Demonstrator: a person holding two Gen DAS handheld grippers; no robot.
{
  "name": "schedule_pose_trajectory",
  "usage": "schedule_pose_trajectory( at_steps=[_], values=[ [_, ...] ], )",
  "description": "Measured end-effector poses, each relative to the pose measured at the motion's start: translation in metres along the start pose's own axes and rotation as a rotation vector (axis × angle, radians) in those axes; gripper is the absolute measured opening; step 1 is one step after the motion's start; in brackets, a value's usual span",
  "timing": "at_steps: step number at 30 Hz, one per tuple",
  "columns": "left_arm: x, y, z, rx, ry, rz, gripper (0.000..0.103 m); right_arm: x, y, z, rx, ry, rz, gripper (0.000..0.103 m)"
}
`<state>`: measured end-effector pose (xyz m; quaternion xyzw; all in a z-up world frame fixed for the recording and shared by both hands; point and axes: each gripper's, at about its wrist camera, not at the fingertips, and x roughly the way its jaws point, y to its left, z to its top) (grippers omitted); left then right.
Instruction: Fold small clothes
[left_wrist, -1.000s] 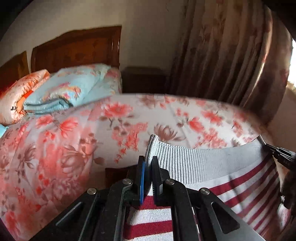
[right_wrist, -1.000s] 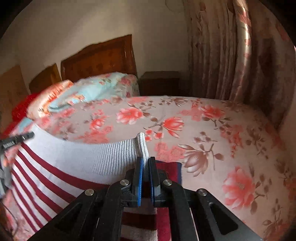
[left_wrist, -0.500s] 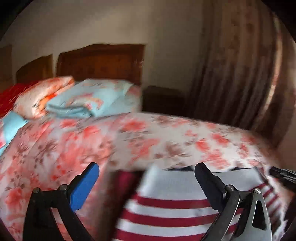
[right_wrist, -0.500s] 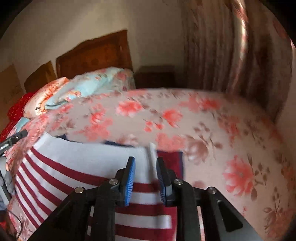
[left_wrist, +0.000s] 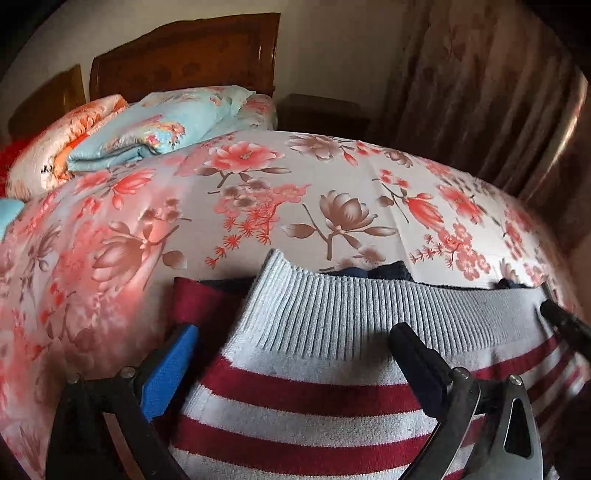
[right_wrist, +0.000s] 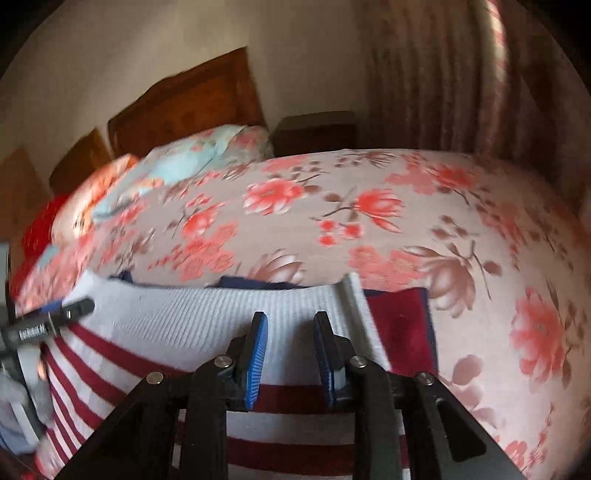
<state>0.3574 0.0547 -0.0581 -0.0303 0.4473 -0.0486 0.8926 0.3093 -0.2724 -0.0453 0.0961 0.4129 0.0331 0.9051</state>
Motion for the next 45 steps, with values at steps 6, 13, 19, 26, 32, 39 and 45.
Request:
schedule_pose_trajectory(
  at_steps=[6, 13, 19, 26, 32, 39, 45],
  values=[
    [0.002, 0.003, 0.002, -0.01, 0.001, -0.005, 0.103, 0.003, -0.006, 0.005, 0.035, -0.007, 0.038, 0.027],
    [0.005, 0.004, 0.004, -0.013, 0.0, -0.006, 0.103, -0.012, -0.015, 0.003, 0.117, -0.104, -0.005, 0.027],
    [-0.011, 0.005, 0.002, -0.032, -0.084, 0.093, 0.103, -0.016, -0.018, 0.004, 0.133, -0.126, -0.026, 0.027],
    [-0.034, -0.048, -0.016, 0.294, -0.208, 0.043, 0.103, -0.011, -0.004, 0.002, 0.058, -0.087, 0.056, 0.027],
    [-0.001, -0.04, -0.002, 0.265, -0.011, -0.079, 0.103, 0.006, 0.016, 0.002, -0.055, 0.012, 0.068, 0.028],
    [0.001, -0.012, 0.002, 0.067, -0.016, 0.002, 0.103, 0.004, 0.002, 0.003, 0.029, -0.014, 0.032, 0.025],
    [0.0, -0.01, 0.001, 0.065, -0.01, 0.0, 0.103, 0.005, 0.0, 0.004, 0.035, -0.011, 0.044, 0.026]
  ],
)
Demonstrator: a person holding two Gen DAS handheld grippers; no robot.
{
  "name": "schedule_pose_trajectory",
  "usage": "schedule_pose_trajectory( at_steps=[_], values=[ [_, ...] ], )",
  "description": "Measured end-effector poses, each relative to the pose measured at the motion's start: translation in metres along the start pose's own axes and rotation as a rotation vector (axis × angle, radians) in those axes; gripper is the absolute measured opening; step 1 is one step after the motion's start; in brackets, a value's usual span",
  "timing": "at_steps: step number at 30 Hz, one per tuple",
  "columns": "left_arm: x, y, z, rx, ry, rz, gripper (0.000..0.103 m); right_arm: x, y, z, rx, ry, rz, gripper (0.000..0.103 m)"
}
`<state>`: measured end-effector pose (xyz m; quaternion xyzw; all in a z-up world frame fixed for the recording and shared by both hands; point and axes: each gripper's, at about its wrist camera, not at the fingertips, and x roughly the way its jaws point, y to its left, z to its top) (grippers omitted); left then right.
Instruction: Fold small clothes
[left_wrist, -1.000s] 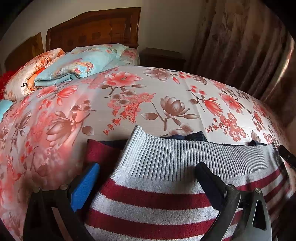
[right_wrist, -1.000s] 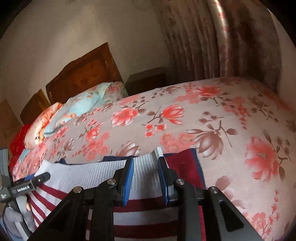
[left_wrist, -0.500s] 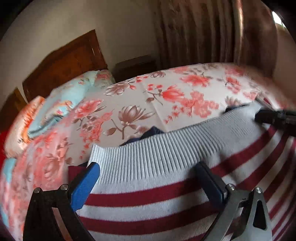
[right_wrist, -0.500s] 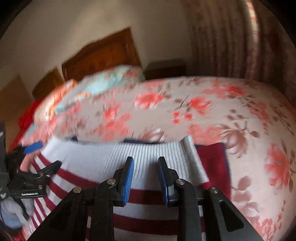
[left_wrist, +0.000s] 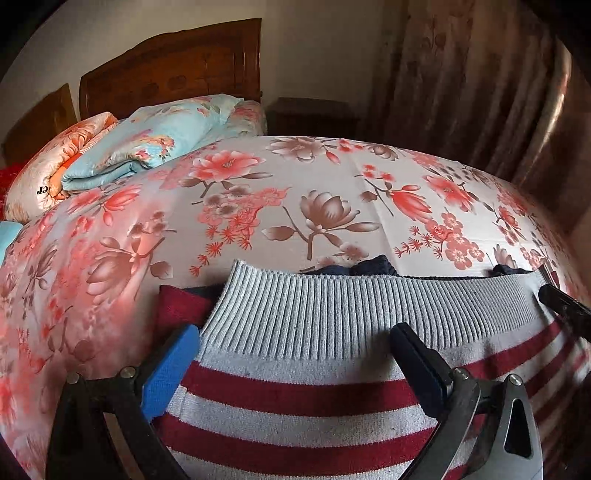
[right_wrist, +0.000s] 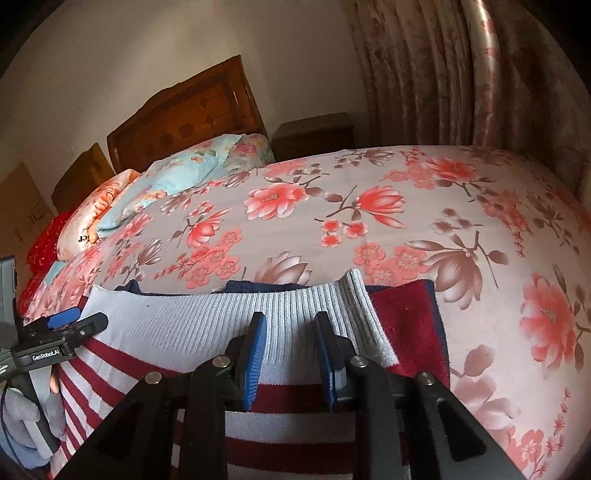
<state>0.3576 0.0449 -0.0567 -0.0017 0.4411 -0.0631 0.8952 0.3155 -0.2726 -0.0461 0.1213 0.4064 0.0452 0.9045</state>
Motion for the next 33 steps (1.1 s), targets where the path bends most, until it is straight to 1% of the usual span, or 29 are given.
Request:
schedule_pose_trajectory(
  at_steps=[4, 6, 8, 10, 11, 13, 14, 15, 16, 17, 18, 22, 25, 26, 27, 29, 30, 32, 33],
  values=[
    [0.002, -0.002, 0.001, 0.0, 0.001, 0.0, 0.103, 0.0, 0.0, 0.0, 0.002, 0.002, 0.015, 0.028],
    [0.001, -0.002, 0.001, 0.0, 0.001, 0.002, 0.103, -0.001, -0.002, 0.0, 0.011, 0.002, 0.042, 0.028],
    [0.001, -0.002, 0.001, -0.001, 0.0, 0.007, 0.103, -0.012, -0.004, -0.002, 0.02, -0.036, 0.069, 0.028],
    [0.003, -0.002, 0.002, -0.002, 0.001, 0.01, 0.103, -0.027, 0.003, -0.007, 0.003, -0.077, 0.081, 0.028],
    [0.003, -0.002, 0.002, -0.004, 0.002, 0.011, 0.103, -0.033, 0.008, -0.012, 0.008, -0.075, 0.087, 0.028],
    [0.003, -0.002, 0.002, -0.005, 0.003, 0.013, 0.103, -0.037, 0.024, -0.021, -0.015, -0.034, 0.1, 0.028],
    [0.003, -0.001, 0.002, -0.005, 0.003, 0.014, 0.103, -0.036, 0.035, -0.026, -0.064, -0.006, 0.078, 0.028],
    [0.003, -0.001, 0.002, -0.005, 0.003, 0.015, 0.103, -0.034, 0.044, -0.031, -0.118, 0.017, 0.032, 0.028],
    [0.002, -0.002, 0.002, -0.005, 0.003, 0.017, 0.103, -0.028, 0.053, -0.037, -0.186, 0.042, -0.042, 0.028],
    [0.002, -0.002, 0.002, -0.004, 0.002, 0.02, 0.103, -0.027, 0.055, -0.04, -0.218, 0.039, -0.061, 0.028],
    [0.002, -0.002, 0.002, -0.005, 0.002, 0.021, 0.103, -0.029, 0.054, -0.043, -0.232, 0.021, -0.055, 0.028],
    [0.002, -0.002, 0.002, -0.004, 0.001, 0.024, 0.103, -0.039, 0.03, -0.045, -0.146, 0.018, -0.004, 0.027],
    [0.002, -0.001, 0.002, -0.005, 0.002, 0.023, 0.103, -0.051, 0.022, -0.047, -0.12, 0.019, -0.063, 0.027],
    [0.002, -0.001, 0.002, -0.007, 0.002, 0.021, 0.103, -0.055, 0.022, -0.048, -0.112, 0.015, -0.079, 0.028],
    [0.002, -0.001, 0.002, -0.008, 0.003, 0.02, 0.103, -0.059, 0.025, -0.05, -0.111, 0.005, -0.073, 0.028],
    [0.002, -0.001, 0.002, -0.008, 0.003, 0.022, 0.103, -0.058, 0.033, -0.057, -0.143, 0.014, -0.015, 0.028],
    [0.001, -0.001, 0.002, -0.006, 0.002, 0.025, 0.103, -0.051, 0.039, -0.063, -0.182, 0.042, -0.003, 0.029],
    [0.002, -0.001, 0.002, -0.006, 0.005, 0.023, 0.103, -0.052, 0.043, -0.07, -0.235, 0.0, -0.021, 0.03],
    [0.002, 0.0, 0.002, -0.01, 0.008, 0.018, 0.103, -0.053, 0.042, -0.069, -0.225, -0.001, -0.013, 0.03]
  ],
)
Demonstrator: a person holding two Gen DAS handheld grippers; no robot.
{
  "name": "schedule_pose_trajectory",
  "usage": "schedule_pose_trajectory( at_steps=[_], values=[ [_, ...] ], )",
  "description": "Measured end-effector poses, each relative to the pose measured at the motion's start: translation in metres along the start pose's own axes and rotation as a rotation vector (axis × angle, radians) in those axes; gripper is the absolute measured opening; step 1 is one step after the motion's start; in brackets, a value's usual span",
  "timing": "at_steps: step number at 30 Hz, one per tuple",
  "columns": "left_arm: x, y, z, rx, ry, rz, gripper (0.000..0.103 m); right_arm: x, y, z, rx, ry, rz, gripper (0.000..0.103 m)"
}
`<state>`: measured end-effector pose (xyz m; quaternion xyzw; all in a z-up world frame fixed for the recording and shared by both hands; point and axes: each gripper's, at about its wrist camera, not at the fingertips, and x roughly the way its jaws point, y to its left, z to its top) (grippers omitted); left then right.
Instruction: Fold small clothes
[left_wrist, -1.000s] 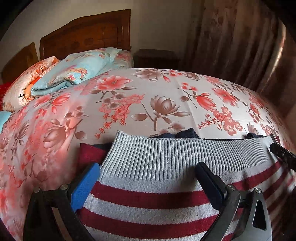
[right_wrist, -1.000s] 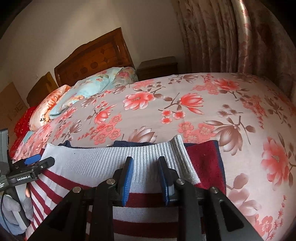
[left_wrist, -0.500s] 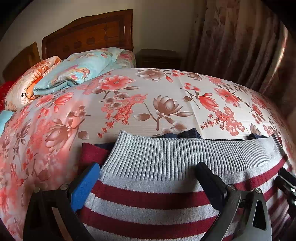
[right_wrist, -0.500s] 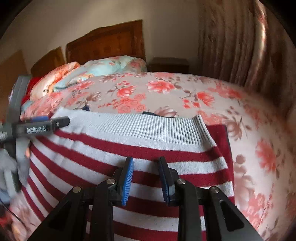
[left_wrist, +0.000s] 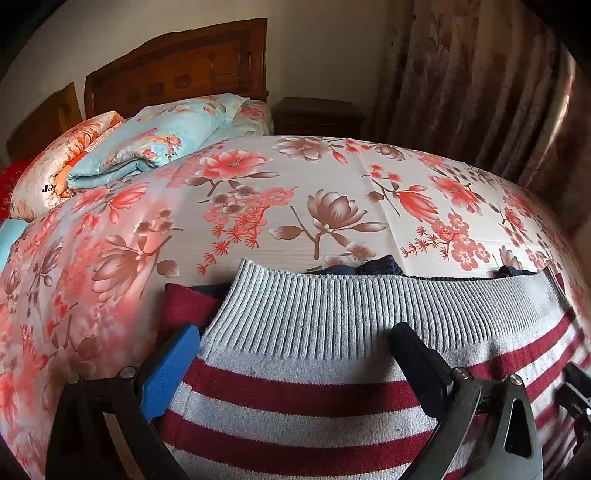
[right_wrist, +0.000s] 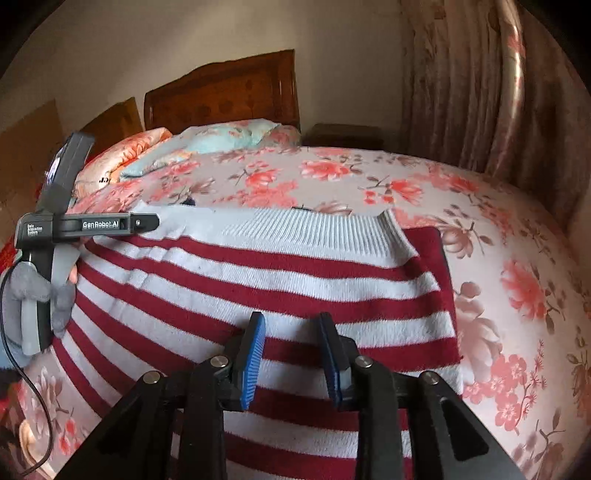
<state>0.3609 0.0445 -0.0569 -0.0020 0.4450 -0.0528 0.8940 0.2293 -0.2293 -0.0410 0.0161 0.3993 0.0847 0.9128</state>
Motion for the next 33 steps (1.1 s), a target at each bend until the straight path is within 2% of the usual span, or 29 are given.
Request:
schedule_pose_trajectory(
  at_steps=[2, 4, 6, 7, 8, 9, 10, 11, 12, 13, 14, 17, 19, 21, 23, 25, 27, 30, 33],
  values=[
    [-0.002, 0.002, 0.0, -0.015, -0.002, 0.002, 0.103, -0.002, -0.006, 0.0, 0.03, 0.002, 0.026, 0.03],
    [-0.016, 0.002, -0.007, -0.048, -0.029, 0.043, 0.103, -0.004, -0.009, -0.002, 0.039, -0.004, 0.034, 0.03],
    [-0.034, -0.002, -0.017, -0.083, -0.058, -0.039, 0.103, -0.004, -0.009, -0.002, 0.042, -0.005, 0.037, 0.03],
    [-0.044, -0.008, -0.024, -0.084, -0.062, -0.102, 0.103, -0.004, -0.011, -0.002, 0.046, -0.004, 0.043, 0.03],
    [-0.052, -0.017, -0.032, -0.058, -0.062, -0.148, 0.103, -0.004, -0.011, -0.002, 0.052, -0.004, 0.051, 0.031],
    [-0.057, -0.025, -0.038, -0.024, -0.063, -0.154, 0.103, -0.004, -0.013, -0.002, 0.061, -0.004, 0.064, 0.032],
    [-0.059, -0.034, -0.045, 0.018, -0.055, -0.147, 0.103, -0.002, -0.012, -0.002, 0.068, -0.005, 0.077, 0.038],
    [-0.055, -0.044, -0.052, 0.061, -0.023, -0.144, 0.103, -0.001, -0.012, -0.001, 0.072, -0.007, 0.105, 0.05],
    [-0.052, -0.05, -0.056, 0.092, 0.004, -0.147, 0.103, -0.001, -0.01, -0.001, 0.064, -0.007, 0.14, 0.058],
    [-0.053, -0.056, -0.061, 0.133, -0.011, -0.12, 0.103, 0.0, -0.007, -0.001, 0.045, -0.004, 0.173, 0.071],
    [-0.055, -0.059, -0.065, 0.168, -0.031, -0.092, 0.103, 0.001, -0.004, 0.0, 0.031, -0.001, 0.178, 0.075],
    [-0.057, -0.049, -0.067, 0.127, -0.029, -0.121, 0.103, 0.002, 0.011, -0.001, -0.047, 0.017, 0.102, 0.075],
    [-0.061, -0.043, -0.071, 0.142, -0.037, -0.098, 0.103, 0.003, 0.017, -0.002, -0.078, 0.023, 0.062, 0.074],
    [-0.064, -0.036, -0.078, 0.154, -0.042, -0.059, 0.103, 0.003, 0.017, -0.002, -0.08, 0.024, 0.057, 0.074],
    [-0.068, -0.024, -0.085, 0.12, -0.037, -0.067, 0.103, 0.002, 0.017, -0.003, -0.071, 0.021, 0.067, 0.074],
    [-0.07, -0.012, -0.089, 0.085, -0.03, -0.094, 0.103, 0.002, 0.015, -0.004, -0.065, 0.02, 0.076, 0.074],
    [-0.078, -0.001, -0.093, 0.044, -0.058, -0.148, 0.103, 0.002, 0.012, -0.003, -0.055, 0.016, 0.089, 0.074],
    [-0.09, 0.008, -0.099, -0.005, -0.1, -0.156, 0.103, -0.006, 0.007, -0.006, -0.001, -0.007, 0.051, 0.062],
    [-0.093, 0.004, -0.106, 0.023, -0.076, -0.14, 0.103, -0.015, 0.02, -0.015, -0.02, -0.007, 0.038, 0.061]
  ],
)
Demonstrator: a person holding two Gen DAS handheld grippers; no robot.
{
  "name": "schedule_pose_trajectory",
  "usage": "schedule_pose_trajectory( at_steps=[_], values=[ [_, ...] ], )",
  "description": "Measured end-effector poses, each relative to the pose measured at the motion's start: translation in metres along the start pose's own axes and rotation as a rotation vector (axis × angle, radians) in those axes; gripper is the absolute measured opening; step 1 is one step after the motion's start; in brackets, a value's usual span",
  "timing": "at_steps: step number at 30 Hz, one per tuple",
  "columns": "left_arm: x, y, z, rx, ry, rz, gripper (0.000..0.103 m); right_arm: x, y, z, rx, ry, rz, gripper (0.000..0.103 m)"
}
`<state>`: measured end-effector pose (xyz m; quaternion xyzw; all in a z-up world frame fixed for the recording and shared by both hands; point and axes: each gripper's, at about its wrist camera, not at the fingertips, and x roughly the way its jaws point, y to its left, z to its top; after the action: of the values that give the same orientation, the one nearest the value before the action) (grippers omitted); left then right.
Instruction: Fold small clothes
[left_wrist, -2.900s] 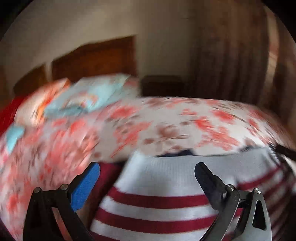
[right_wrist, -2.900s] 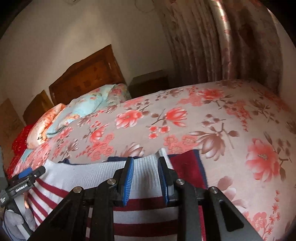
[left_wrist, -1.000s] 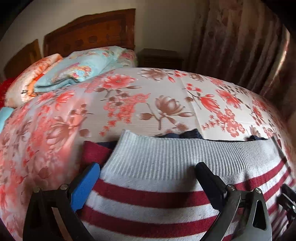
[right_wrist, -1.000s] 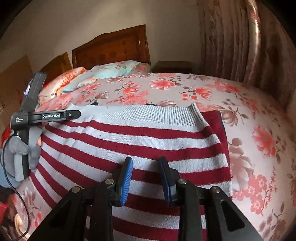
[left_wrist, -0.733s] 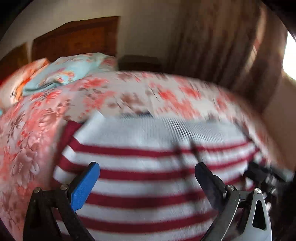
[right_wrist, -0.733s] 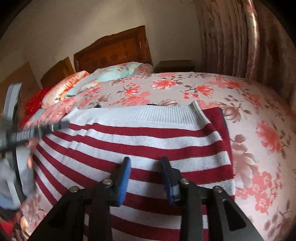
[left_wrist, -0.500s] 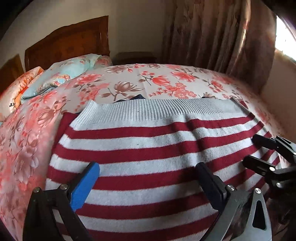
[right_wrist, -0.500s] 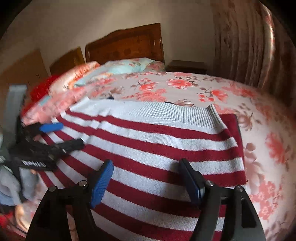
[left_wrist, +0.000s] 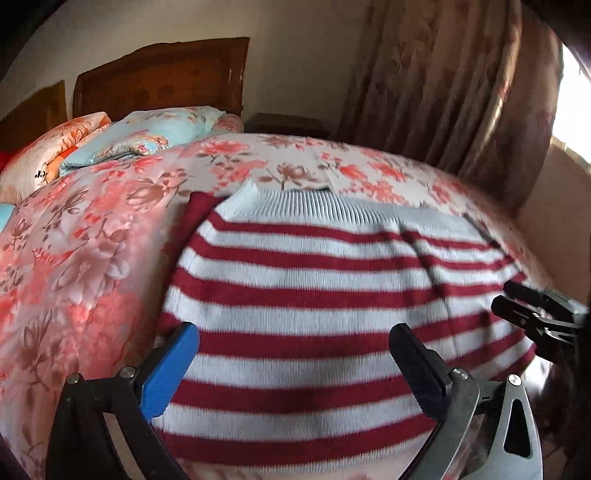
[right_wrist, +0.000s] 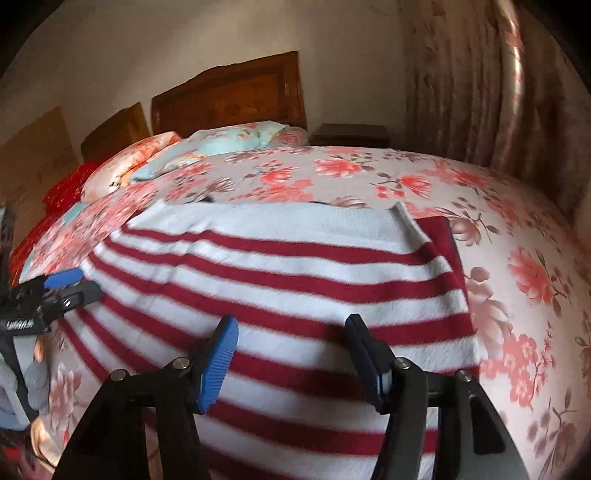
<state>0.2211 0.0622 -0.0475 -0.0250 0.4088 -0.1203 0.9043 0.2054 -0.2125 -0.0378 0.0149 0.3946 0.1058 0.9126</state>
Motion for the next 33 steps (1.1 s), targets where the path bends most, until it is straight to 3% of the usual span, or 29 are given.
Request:
schedule_pose_trajectory(
  at_steps=[4, 8, 13, 17, 19, 24, 33],
  values=[
    [0.004, -0.006, -0.007, 0.036, 0.056, 0.064, 0.103, -0.005, 0.019, -0.009, -0.072, 0.051, 0.033, 0.061],
    [0.0, -0.003, -0.018, 0.059, 0.073, 0.11, 0.103, -0.01, 0.018, -0.025, -0.119, 0.094, -0.016, 0.061],
    [-0.023, -0.002, -0.033, 0.032, -0.005, 0.068, 0.103, -0.03, -0.006, -0.037, -0.037, 0.093, -0.063, 0.061],
    [-0.028, -0.024, -0.038, 0.069, 0.0, -0.014, 0.103, -0.041, 0.005, -0.039, -0.021, 0.034, 0.006, 0.061],
    [-0.021, -0.034, -0.039, 0.104, 0.033, -0.002, 0.103, -0.038, 0.021, -0.039, -0.062, 0.028, 0.043, 0.061],
    [-0.016, -0.033, -0.042, 0.111, 0.063, 0.024, 0.103, -0.022, 0.043, -0.046, -0.16, 0.071, 0.023, 0.061],
    [-0.026, -0.015, -0.054, 0.073, 0.046, 0.043, 0.103, -0.042, -0.003, -0.058, -0.054, 0.055, -0.061, 0.059]
  ],
)
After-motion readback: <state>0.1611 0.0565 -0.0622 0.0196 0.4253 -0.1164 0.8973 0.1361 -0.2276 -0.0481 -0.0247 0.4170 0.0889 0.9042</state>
